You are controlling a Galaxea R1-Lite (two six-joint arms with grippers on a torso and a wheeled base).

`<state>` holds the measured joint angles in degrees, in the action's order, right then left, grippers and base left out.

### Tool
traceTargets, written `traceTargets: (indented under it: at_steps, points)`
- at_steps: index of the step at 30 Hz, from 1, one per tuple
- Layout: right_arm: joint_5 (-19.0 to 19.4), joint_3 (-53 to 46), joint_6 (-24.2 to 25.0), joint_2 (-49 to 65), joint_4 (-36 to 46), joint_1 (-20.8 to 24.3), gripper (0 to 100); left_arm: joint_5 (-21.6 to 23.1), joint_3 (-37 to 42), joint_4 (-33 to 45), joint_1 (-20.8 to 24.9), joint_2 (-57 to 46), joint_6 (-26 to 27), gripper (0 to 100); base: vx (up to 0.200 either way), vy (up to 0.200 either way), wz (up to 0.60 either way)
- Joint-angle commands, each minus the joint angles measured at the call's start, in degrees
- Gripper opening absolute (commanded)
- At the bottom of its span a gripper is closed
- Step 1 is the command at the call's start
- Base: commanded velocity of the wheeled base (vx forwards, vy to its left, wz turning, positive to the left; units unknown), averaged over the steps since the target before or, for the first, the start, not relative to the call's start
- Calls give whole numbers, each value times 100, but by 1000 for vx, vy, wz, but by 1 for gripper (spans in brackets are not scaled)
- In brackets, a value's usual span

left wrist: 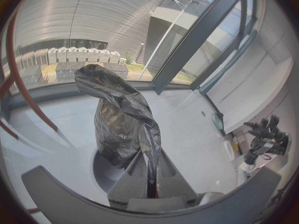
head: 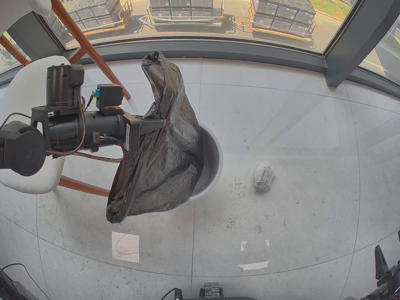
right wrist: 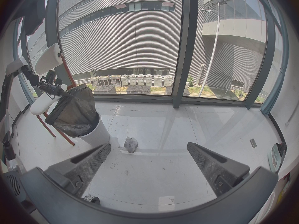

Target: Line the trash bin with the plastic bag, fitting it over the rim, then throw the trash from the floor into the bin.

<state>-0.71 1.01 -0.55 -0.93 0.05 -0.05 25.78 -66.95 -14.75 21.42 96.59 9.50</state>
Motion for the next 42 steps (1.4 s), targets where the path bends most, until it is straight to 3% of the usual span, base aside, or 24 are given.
traceTargets:
  at_steps: [1,4,10,13,16,20,23,35,42]
  points:
    - [361,215,-103,-66,-102,22,100,-258,-239,95,451,317,281,0,0,0,0]
    - [704,1129,152,-1401,-207,348,100,-504,-239,95,574,431,334,0,0,0,0]
    - [660,2325,2120,-3168,-233,1877,100,-645,-152,429,750,475,1002,0,0,0,0]
    - [721,2913,3113,-3854,-181,2105,100,-671,-196,957,750,449,1626,0,0,0,0]
    - [835,3256,3614,-4478,-189,2132,100,-777,-213,1273,750,431,2144,0,0,0,0]
    - [1275,3537,3641,-5313,-181,2132,100,-785,-152,1414,767,431,2601,0,0,0,0]
    - [1398,3819,3597,-6068,-181,2246,100,-794,-143,1422,776,440,2909,0,0,0,0]
    - [1336,5374,3544,-8301,-181,3037,100,-1154,-90,1563,1057,440,2918,0,0,0,0]
    - [1029,6262,3447,-9180,-181,3292,100,-1172,-73,1563,1057,440,2909,0,0,0,0]
